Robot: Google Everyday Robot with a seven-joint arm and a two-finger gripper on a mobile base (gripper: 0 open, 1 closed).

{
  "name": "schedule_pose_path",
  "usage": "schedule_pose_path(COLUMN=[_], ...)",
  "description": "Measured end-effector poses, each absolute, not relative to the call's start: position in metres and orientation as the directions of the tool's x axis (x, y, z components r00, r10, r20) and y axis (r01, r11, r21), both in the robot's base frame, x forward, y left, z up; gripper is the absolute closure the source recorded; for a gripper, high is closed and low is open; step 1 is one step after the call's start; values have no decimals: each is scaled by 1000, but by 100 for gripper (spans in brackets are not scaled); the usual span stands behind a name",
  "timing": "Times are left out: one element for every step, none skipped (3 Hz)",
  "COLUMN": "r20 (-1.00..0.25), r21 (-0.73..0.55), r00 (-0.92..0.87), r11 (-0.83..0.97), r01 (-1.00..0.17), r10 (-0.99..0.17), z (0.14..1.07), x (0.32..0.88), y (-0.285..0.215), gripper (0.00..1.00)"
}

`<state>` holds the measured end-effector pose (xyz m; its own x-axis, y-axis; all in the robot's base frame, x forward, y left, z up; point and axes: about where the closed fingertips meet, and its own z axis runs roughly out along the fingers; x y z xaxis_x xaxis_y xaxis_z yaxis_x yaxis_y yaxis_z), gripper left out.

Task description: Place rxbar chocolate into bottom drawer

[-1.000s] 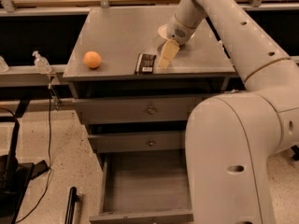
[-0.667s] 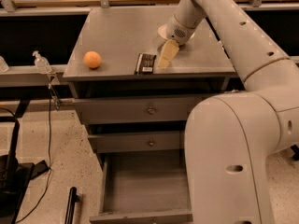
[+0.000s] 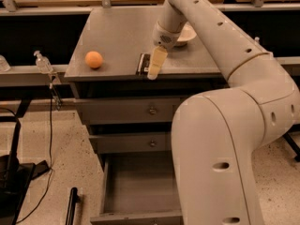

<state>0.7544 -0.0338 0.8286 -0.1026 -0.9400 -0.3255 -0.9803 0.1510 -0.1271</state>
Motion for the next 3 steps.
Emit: schedule_pose_path(r20=[-288,-289,-290], r21=[-128,-128,-127], r00=[-46,-45,-44], r11=[86,85,84], r01=[-988,-988,-988], r10=[-957,-956,-956], z=[817,814,810], x=[751,753,754], y=[-15,-13,-11], gripper=[0,16,39])
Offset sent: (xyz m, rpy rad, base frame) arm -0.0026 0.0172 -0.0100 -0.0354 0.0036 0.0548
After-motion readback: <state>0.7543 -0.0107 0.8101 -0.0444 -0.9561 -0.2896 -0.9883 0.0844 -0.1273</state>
